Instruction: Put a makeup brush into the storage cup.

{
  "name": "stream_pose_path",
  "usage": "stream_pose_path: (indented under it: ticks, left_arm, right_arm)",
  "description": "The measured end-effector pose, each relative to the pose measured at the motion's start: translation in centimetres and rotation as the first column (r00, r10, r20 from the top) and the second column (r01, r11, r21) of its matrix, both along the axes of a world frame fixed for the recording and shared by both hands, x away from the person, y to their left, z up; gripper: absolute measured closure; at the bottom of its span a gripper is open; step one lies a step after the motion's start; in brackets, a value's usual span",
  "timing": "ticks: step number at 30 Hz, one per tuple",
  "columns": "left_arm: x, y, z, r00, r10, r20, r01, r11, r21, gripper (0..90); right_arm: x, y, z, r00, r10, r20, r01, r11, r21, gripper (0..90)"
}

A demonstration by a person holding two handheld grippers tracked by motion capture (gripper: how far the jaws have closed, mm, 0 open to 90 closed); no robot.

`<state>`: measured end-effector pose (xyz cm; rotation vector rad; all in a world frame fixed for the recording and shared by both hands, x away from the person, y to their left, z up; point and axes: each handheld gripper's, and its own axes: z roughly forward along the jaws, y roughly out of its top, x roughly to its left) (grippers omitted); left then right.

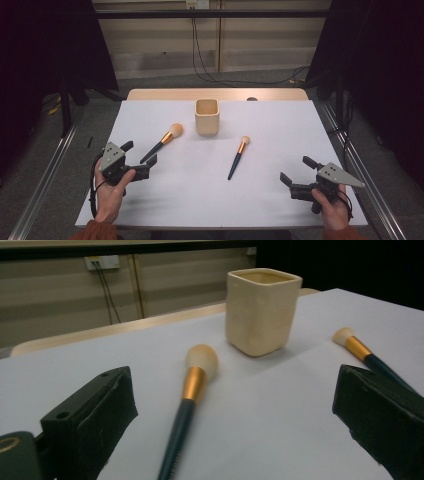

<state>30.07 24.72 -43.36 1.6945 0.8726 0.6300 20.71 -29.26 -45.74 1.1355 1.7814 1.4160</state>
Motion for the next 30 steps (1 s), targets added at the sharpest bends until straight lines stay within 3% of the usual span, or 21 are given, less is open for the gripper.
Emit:
stream_pose_path:
  ticks: [2, 8, 11, 19, 21, 22, 25, 30]
  left_arm:
    - [0.5, 0.1, 0.3, 1.0000, -0.002, -0.006, 0.001, 0.9997, -0.024, 3.2]
    - [2.0, -0.5, 0.6, 0.9994, 0.034, 0.010, -0.034, 0.9993, 0.017, 3.2]
    - [2.7, -0.9, 0.8, 0.9996, 0.026, 0.009, -0.026, 0.9996, 0.006, 3.2]
    - [4.2, -1.5, 1.4, 0.9999, 0.005, 0.011, -0.006, 0.9994, 0.033, 3.2]
    - [4.5, -1.6, 1.7, 0.9998, 0.001, 0.021, -0.001, 0.9999, 0.015, 3.2]
    - [4.8, -1.6, 1.9, 0.9999, 0.004, 0.015, -0.004, 1.0000, 0.002, 3.2]
    - [5.4, -1.7, 2.2, 1.0000, 0.002, 0.005, -0.002, 0.9997, 0.024, 3.2]
    - [6.5, -1.9, 2.1, 1.0000, -0.004, -0.009, 0.004, 0.9998, 0.019, 3.2]
  right_arm:
    - [0.0, 0.1, 0.0, 1.0000, 0.000, -0.002, 0.000, 1.0000, -0.001, 0.7]
    - [0.2, 0.2, -0.1, 1.0000, -0.004, -0.006, 0.004, 1.0000, -0.002, 0.7]
    - [0.1, 0.2, -0.1, 1.0000, -0.002, -0.006, 0.002, 1.0000, -0.002, 0.7]
    - [0.2, 0.1, -0.2, 0.9999, -0.002, -0.014, 0.001, 1.0000, -0.001, 0.7]
    - [0.2, 0.1, -0.2, 0.9999, -0.002, -0.014, 0.002, 1.0000, 0.000, 0.7]
    - [0.2, 0.1, -0.1, 0.9999, -0.002, -0.012, 0.002, 1.0000, 0.001, 0.7]
    - [0.2, 0.1, -0.2, 0.9999, -0.001, -0.014, 0.001, 1.0000, 0.001, 0.7]
    - [0.1, 0.1, -0.2, 0.9999, 0.000, -0.012, 0.000, 1.0000, -0.001, 0.8]
